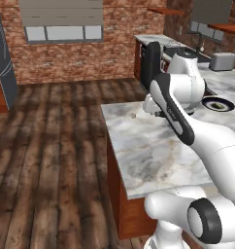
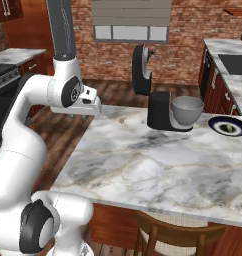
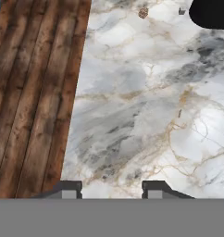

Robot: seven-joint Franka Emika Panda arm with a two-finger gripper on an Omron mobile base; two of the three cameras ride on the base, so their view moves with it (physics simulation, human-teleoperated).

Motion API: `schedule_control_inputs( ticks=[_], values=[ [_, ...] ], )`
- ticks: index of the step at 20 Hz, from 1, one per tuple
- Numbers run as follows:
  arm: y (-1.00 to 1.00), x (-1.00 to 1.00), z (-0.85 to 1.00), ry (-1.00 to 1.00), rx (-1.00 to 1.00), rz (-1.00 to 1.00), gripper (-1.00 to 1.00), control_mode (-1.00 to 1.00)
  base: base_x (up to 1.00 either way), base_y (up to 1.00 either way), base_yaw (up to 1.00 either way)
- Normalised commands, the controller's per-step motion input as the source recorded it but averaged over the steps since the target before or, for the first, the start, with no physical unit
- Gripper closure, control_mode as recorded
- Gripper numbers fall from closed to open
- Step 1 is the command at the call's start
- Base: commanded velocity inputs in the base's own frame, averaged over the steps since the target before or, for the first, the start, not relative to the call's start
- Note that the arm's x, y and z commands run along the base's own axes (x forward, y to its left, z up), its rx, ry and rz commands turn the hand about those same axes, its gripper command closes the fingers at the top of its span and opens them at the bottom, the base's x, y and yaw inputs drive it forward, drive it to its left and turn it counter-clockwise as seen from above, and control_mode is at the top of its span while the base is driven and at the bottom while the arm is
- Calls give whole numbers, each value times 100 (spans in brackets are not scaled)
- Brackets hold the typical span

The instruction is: Add butter and sugar cubes to the stand mixer bowl and then turn on the stand mixer to begin making frosting.

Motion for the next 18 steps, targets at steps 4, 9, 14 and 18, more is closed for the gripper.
schedule_control_inputs(
  ticks=[4,9,14,18],
  values=[
    [16,-4,-4,0,-1,0,-100,-100,0,0,0],
    [0,0,0,0,0,0,-100,100,7,93,-18],
    [0,0,0,0,0,0,-100,100,14,90,-27],
    [0,0,0,0,0,0,-100,100,24,70,-40]
  ],
)
